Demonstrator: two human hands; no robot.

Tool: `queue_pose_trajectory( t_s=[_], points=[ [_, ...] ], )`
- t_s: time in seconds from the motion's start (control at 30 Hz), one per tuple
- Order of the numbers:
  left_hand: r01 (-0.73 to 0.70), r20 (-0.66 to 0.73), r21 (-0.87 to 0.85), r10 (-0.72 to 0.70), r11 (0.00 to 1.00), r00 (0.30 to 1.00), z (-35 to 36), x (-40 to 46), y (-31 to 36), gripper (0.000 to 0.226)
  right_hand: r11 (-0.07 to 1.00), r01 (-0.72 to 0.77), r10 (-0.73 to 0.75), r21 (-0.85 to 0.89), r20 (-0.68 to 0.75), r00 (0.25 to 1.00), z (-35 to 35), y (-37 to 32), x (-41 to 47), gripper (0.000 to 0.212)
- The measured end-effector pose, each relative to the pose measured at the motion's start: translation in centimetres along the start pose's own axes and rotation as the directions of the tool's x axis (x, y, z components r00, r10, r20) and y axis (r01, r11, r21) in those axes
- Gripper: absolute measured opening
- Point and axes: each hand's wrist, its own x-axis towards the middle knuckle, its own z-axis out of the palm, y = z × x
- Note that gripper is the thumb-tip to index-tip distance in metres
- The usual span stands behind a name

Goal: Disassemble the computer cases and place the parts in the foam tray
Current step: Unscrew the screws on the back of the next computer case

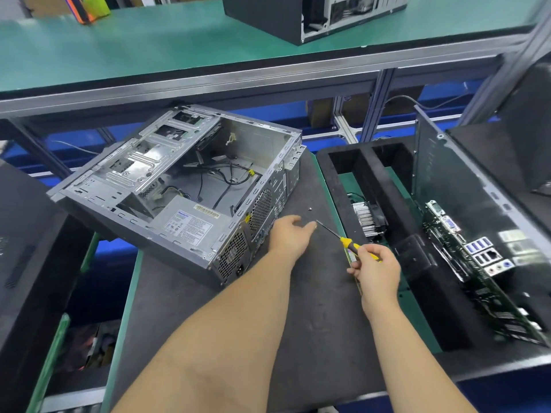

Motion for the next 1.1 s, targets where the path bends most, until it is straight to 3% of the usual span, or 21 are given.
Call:
queue_pose_trajectory(
  t_s=[0.1, 0.2, 0.33, 0.4, 0.47, 0.57, 0.63, 0.8, 1.1],
  points=[
    [-0.057, -0.039, 0.226, 0.068, 0.972, 0.997, -1.3, -0.5, 0.8, 0.036, 0.999, -0.040, 0.040, 0.001, 0.006, 0.999, -0.1, 0.5, -0.3, 0.007],
    [-0.210, -0.046, 0.421, 0.251, 0.883, 0.967, -3.3, -2.2, 2.6, 0.029, 0.998, -0.064, 0.064, -0.006, 0.031, 0.997, 0.4, 1.0, -0.8, 0.009],
    [-0.469, -0.063, 0.482, 0.564, 0.740, 0.824, -7.3, -3.9, 6.6, 0.026, 0.996, -0.090, 0.090, -0.007, 0.056, 0.994, 1.9, 1.4, -1.9, 0.013],
    [-0.508, -0.100, 0.508, 0.634, 0.695, 0.767, -10.2, -4.3, 7.9, 0.025, 0.994, -0.104, 0.105, -0.014, 0.112, 0.988, 2.9, 1.6, -2.7, 0.011],
    [-0.467, -0.081, 0.589, 0.624, 0.659, 0.778, -13.2, -4.0, 7.6, 0.030, 0.992, -0.118, 0.125, -0.050, 0.184, 0.975, 3.8, 1.8, -3.5, 0.009],
    [-0.328, 0.021, 0.775, 0.496, 0.541, 0.868, -16.9, -3.7, 4.3, 0.042, 0.984, -0.120, 0.151, -0.133, 0.261, 0.954, 4.9, 2.0, -4.7, 0.006],
    [-0.296, 0.063, 0.831, 0.449, 0.472, 0.892, -17.8, -3.7, 1.6, 0.049, 0.977, -0.093, 0.148, -0.194, 0.291, 0.945, 5.1, 2.2, -5.2, 0.010],
    [-0.299, 0.078, 0.837, 0.442, 0.457, 0.894, -16.3, -3.4, 0.6, 0.054, 0.959, -0.098, 0.175, -0.267, 0.281, 0.943, 4.1, 2.3, -5.8, 0.019],
    [-0.301, 0.081, 0.843, 0.447, 0.446, 0.891, -14.8, -3.1, 1.6, 0.040, 0.963, -0.101, 0.180, -0.248, 0.317, 0.931, 1.8, 2.3, -4.8, 0.007]
  ],
)
